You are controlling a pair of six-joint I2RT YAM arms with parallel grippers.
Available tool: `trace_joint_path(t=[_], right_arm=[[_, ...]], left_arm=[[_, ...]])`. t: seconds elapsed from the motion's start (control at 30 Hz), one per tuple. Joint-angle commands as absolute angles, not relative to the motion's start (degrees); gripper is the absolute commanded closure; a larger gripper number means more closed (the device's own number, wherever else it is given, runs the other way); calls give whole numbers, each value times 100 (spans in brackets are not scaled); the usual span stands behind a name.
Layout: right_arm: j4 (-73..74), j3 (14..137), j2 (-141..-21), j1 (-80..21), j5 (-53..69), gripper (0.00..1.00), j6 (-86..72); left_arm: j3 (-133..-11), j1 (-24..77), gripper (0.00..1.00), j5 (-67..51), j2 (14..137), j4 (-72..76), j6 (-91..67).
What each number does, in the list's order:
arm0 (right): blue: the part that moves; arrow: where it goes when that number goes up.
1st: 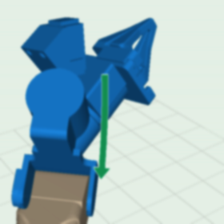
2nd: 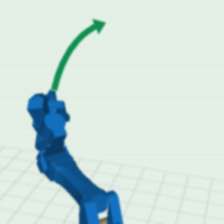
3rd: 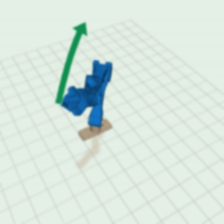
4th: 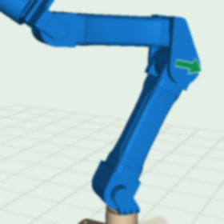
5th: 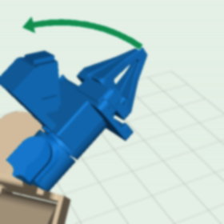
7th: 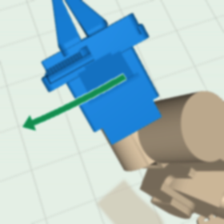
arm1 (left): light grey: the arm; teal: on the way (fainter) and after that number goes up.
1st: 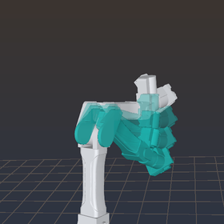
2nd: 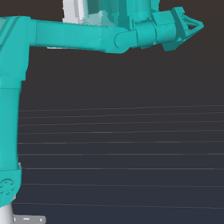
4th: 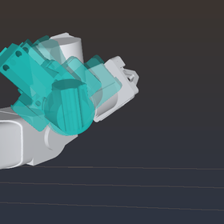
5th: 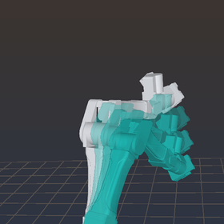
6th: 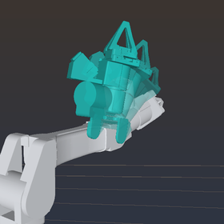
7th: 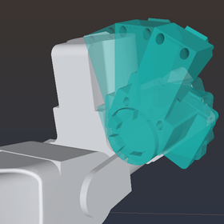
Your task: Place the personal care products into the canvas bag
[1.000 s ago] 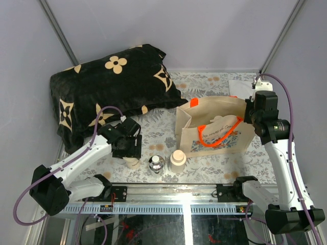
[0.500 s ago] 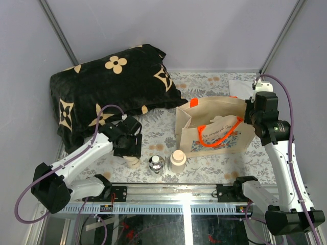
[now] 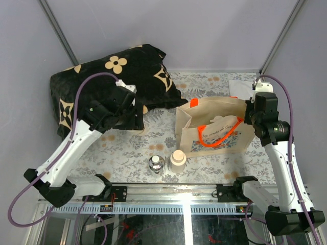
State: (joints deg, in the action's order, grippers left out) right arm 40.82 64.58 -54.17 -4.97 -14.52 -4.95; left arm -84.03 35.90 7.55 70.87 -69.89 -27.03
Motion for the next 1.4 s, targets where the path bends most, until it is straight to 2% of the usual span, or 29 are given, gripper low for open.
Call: trace_joint_path(t=[0.0, 0.2, 0.33, 0.57, 0.9, 1.37], right_arm=[[4377, 6378, -5418, -472, -1623, 100, -422], [4372, 6407, -5469, -474, -1592, 100, -417], [4412, 6457, -5493, -475, -1621, 100, -430], [4425, 6455, -5475, -474, -1713, 100, -405], [4412, 6382, -5493, -473, -1766, 100, -413], [4353, 6334, -5468, -474, -1823, 100, -385]], left_arm=[[-9595, 3551, 100, 981, 7145, -7233, -2460], [-10587, 3550, 100, 369, 7385, -6902, -2245], [-10514, 3563, 100, -553, 7434, -6156, -2202], [-10404, 3573, 100, -1323, 7509, -5052, -2037], [-10939, 4180, 100, -1355, 8210, -3922, -1817], [-12308, 4873, 100, -910, 10198, -4255, -1274]])
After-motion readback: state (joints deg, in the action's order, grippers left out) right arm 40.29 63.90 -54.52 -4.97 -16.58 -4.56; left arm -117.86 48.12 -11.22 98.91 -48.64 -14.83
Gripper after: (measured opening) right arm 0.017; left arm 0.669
